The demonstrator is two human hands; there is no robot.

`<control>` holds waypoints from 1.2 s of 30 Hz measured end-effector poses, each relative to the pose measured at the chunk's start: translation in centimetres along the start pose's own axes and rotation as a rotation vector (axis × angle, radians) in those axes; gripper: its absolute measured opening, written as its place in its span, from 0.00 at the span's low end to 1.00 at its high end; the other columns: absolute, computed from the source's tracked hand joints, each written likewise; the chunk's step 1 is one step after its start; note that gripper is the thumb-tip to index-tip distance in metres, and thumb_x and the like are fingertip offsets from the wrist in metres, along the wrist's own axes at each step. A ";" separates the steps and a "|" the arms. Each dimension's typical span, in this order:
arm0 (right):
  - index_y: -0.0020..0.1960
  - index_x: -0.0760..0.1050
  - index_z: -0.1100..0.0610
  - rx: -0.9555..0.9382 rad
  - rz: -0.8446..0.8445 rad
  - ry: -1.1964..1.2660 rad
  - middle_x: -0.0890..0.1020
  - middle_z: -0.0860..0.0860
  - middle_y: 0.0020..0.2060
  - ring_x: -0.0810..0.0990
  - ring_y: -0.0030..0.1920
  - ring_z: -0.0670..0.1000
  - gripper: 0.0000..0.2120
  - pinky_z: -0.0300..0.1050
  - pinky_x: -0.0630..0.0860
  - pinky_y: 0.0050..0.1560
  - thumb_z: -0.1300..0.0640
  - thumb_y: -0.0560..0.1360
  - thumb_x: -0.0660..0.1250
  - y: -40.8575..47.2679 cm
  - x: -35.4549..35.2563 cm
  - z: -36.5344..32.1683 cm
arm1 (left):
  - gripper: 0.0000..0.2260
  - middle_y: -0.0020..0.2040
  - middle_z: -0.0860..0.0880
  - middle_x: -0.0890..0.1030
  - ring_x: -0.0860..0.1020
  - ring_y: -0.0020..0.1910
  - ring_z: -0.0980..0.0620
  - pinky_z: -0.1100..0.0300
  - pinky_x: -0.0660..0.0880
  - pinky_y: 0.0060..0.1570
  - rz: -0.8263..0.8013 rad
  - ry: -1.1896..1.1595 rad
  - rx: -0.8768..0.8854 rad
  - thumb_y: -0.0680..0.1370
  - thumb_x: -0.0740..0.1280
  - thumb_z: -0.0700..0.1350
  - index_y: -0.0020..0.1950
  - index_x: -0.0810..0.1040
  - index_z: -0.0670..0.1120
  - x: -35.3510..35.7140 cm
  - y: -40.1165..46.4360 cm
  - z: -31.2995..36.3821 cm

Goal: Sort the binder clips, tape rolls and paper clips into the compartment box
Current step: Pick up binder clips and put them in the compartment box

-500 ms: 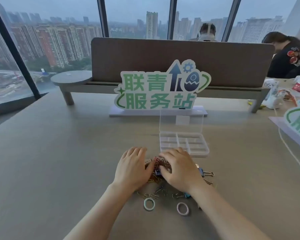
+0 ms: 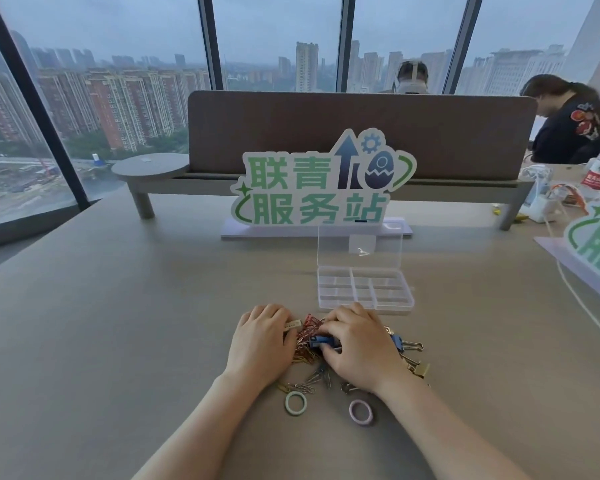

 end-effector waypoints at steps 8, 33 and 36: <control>0.52 0.81 0.50 0.005 0.035 0.017 0.79 0.43 0.49 0.72 0.54 0.48 0.11 0.46 0.69 0.55 0.48 0.73 0.66 0.1 -0.4 0.1 | 0.09 0.52 0.56 0.79 0.75 0.54 0.51 0.57 0.68 0.55 0.024 -0.023 0.003 0.78 0.60 0.54 0.51 0.76 0.51 0.1 0.2 0.2; 0.55 0.81 0.57 0.280 0.114 0.161 0.82 0.55 0.51 0.78 0.50 0.55 0.12 0.45 0.73 0.51 0.66 0.75 0.65 10.3 -3.6 7.2 | 0.05 0.48 0.50 0.77 0.77 0.45 0.47 0.54 0.74 0.43 -0.087 -0.280 -0.082 0.76 0.68 0.44 0.50 0.78 0.45 1.6 13.7 3.2; 0.54 0.81 0.58 0.287 0.096 0.137 0.82 0.55 0.50 0.78 0.49 0.55 0.11 0.47 0.74 0.50 0.66 0.75 0.64 11.0 -3.3 7.6 | 0.06 0.49 0.52 0.75 0.77 0.44 0.49 0.55 0.75 0.42 -0.114 -0.242 -0.091 0.75 0.69 0.47 0.50 0.79 0.49 2.3 14.1 3.2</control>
Point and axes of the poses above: each hand's wrist, its own y-axis towards the middle knuckle, its own x-axis out of the palm, z = x × y, the point moved 3 cm from there along y, towards the middle knuckle
